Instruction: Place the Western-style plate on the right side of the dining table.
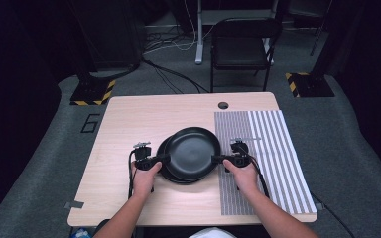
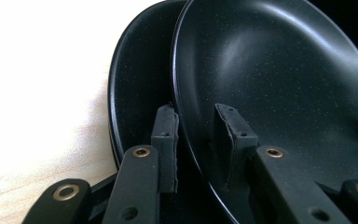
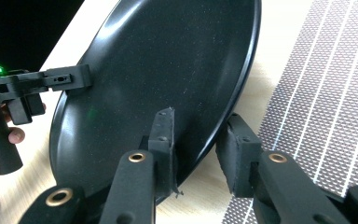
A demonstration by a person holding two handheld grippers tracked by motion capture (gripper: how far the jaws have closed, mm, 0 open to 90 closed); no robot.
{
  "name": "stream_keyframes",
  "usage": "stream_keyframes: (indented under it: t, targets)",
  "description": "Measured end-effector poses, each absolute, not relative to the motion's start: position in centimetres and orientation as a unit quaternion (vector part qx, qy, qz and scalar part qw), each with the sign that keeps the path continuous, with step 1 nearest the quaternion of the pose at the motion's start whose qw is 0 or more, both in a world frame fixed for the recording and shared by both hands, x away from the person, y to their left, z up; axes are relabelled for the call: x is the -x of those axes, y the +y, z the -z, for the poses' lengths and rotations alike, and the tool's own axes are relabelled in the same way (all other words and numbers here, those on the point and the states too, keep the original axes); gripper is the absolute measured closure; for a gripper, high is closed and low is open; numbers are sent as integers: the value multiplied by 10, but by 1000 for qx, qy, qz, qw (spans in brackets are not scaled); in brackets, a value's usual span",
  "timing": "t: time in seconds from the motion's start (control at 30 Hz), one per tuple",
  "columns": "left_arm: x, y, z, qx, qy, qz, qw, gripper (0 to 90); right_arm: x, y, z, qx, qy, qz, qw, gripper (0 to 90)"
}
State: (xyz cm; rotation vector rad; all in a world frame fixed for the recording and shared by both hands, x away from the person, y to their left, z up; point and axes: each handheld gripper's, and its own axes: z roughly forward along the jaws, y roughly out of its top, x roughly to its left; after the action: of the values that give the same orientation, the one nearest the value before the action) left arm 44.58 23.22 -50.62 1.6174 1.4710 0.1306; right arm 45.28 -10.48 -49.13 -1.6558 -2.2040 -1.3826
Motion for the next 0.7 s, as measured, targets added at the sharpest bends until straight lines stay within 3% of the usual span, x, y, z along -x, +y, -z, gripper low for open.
stream_keyframes:
  t: [0.7]
  targets:
    - [-448, 221, 488, -684, 579, -91, 434, 708, -454, -112, 487, 553, -695, 458, 43, 725]
